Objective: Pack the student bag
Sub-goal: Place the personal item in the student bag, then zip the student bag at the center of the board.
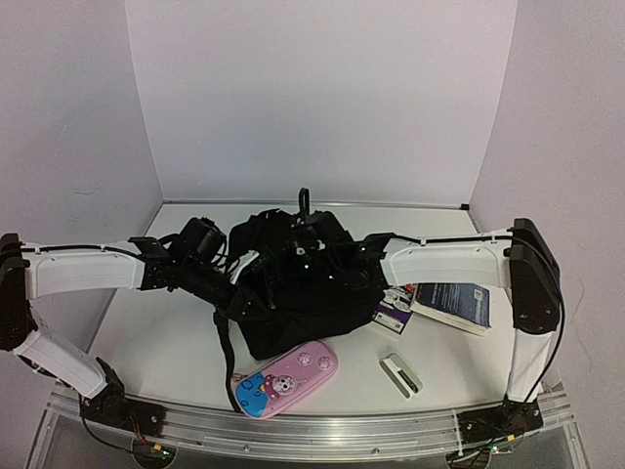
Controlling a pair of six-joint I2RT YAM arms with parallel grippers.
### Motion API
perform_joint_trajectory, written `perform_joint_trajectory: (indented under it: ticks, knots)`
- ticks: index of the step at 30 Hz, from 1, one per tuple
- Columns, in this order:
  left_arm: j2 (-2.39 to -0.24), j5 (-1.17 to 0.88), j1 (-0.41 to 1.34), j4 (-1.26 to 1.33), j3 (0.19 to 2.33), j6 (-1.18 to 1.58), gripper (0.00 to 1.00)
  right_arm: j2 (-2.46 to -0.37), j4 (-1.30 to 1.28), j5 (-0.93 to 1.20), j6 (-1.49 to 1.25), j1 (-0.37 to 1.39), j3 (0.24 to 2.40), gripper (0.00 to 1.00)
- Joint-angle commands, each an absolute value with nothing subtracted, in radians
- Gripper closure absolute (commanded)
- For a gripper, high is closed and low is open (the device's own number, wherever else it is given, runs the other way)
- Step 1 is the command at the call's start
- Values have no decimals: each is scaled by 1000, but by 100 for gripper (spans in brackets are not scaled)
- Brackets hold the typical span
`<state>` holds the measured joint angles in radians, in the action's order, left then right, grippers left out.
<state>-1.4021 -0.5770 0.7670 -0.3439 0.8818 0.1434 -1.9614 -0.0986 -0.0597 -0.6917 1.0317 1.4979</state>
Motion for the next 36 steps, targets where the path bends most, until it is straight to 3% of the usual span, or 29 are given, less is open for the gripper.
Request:
perform_joint_trajectory:
  ticks: [1, 3, 6, 14, 18, 23, 27, 36]
  knots:
    - [-1407, -585, 773, -354, 918, 134, 91, -1921, -52, -79, -680, 1025, 1540, 100]
    - [-1403, -590, 775, -350, 915, 142, 98, -1918, -52, -81, -675, 1026, 1538, 100]
    - [-1379, -577, 775, -336, 904, 159, 100, -1897, -51, -70, -651, 1026, 1522, 97]
    - [-1290, -515, 775, -286, 883, 226, 100, -1706, -52, -38, -418, 1073, 1333, 41]
    - [-1284, -508, 774, -285, 879, 241, 100, -1631, -52, -55, -323, 1143, 1221, 29]
    - [-1302, -510, 775, -305, 881, 255, 100, -1649, -56, -144, -237, 1226, 1176, 23]
    - [-1330, -517, 775, -335, 875, 237, 83, -1688, -56, -154, -215, 1229, 1172, 22]
    - [-1358, -487, 774, -349, 847, 181, 74, -1776, -69, -244, -101, 1240, 1194, 16]
